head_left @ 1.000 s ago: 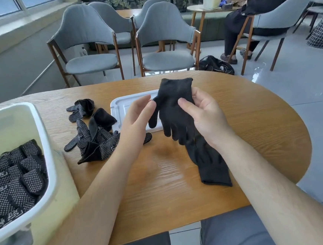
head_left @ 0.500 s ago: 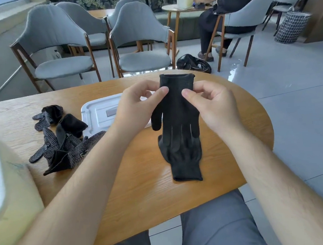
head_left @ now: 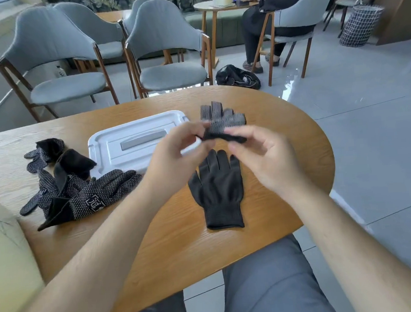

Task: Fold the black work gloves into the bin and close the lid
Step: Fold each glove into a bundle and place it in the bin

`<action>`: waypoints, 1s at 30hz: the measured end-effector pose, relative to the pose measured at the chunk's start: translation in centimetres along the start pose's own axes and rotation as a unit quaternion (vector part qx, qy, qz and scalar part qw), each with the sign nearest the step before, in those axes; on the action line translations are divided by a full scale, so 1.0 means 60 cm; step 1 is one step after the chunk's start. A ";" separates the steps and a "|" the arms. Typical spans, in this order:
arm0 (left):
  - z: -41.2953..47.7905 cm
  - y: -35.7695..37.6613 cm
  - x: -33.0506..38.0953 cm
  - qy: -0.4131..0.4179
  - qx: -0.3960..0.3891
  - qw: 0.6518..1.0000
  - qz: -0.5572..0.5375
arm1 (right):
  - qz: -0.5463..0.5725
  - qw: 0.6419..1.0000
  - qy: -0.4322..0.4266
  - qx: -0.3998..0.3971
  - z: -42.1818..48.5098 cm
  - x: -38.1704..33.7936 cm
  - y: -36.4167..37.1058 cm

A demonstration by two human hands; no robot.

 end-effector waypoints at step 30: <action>-0.120 0.011 -0.025 0.083 -0.061 0.970 0.221 | -0.159 0.980 -0.103 -0.055 -0.109 0.046 0.016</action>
Point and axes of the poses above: each hand's wrist, its own z-axis towards the middle knuckle, its own y-axis out of the palm, x = y × z, the point moved 3 cm from there along z, towards the middle knuckle, and after that the axes turned 4 degrees about y, right-handed, at the moved point
